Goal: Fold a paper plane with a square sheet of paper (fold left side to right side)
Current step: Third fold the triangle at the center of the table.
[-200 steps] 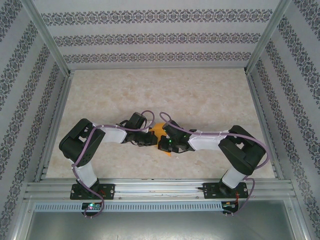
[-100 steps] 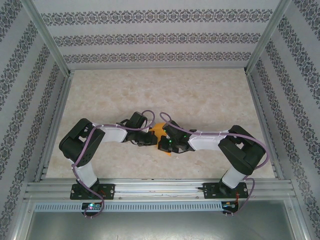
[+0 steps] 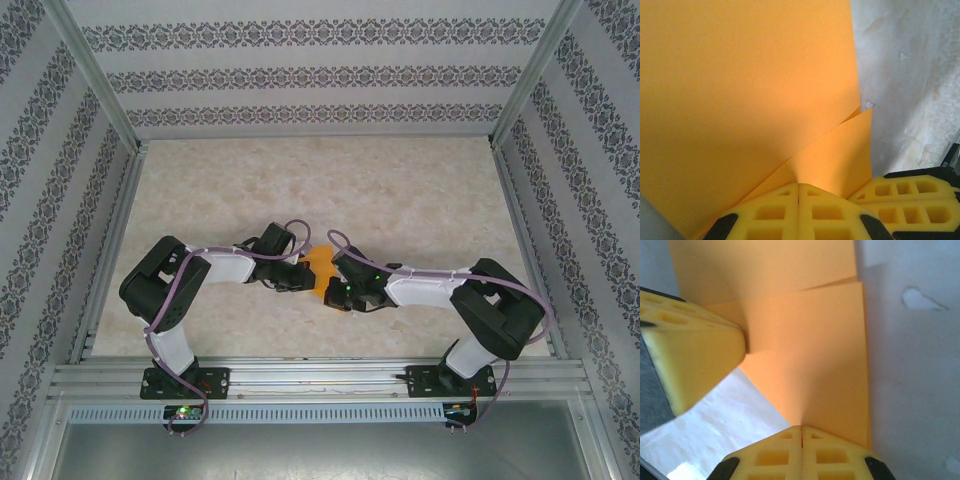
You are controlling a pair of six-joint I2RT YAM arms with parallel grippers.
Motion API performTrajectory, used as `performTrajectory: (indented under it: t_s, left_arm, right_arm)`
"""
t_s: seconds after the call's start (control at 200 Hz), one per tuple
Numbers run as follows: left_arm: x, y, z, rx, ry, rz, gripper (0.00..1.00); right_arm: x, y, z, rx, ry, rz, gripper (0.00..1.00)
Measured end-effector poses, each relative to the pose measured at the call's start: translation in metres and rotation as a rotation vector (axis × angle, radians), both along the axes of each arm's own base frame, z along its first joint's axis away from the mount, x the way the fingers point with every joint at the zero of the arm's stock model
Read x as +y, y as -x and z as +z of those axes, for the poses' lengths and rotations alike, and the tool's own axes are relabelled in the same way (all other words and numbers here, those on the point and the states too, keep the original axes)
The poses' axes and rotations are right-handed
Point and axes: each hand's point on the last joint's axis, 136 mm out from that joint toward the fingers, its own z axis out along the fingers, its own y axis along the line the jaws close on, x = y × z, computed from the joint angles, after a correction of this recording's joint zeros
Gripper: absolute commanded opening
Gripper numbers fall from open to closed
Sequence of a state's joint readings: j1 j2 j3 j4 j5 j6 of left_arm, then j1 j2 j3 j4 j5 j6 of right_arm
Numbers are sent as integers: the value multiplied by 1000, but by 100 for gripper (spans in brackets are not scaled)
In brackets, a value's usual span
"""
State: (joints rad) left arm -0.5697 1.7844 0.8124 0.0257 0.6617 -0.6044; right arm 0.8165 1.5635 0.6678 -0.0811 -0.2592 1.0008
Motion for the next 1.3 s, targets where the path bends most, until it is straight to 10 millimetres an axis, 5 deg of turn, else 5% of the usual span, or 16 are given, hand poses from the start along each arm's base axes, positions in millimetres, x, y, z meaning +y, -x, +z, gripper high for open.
performTrajectory:
  t_s: [1.074,1.299]
  left_arm:
    - [-1,0,1,6,1,-5,1]
    - [-2,0,2,18,11,3,12]
  right_arm:
    - [-42,33,0,43,82,-4,0]
    - [-58,9,32,-84,34,-5,32]
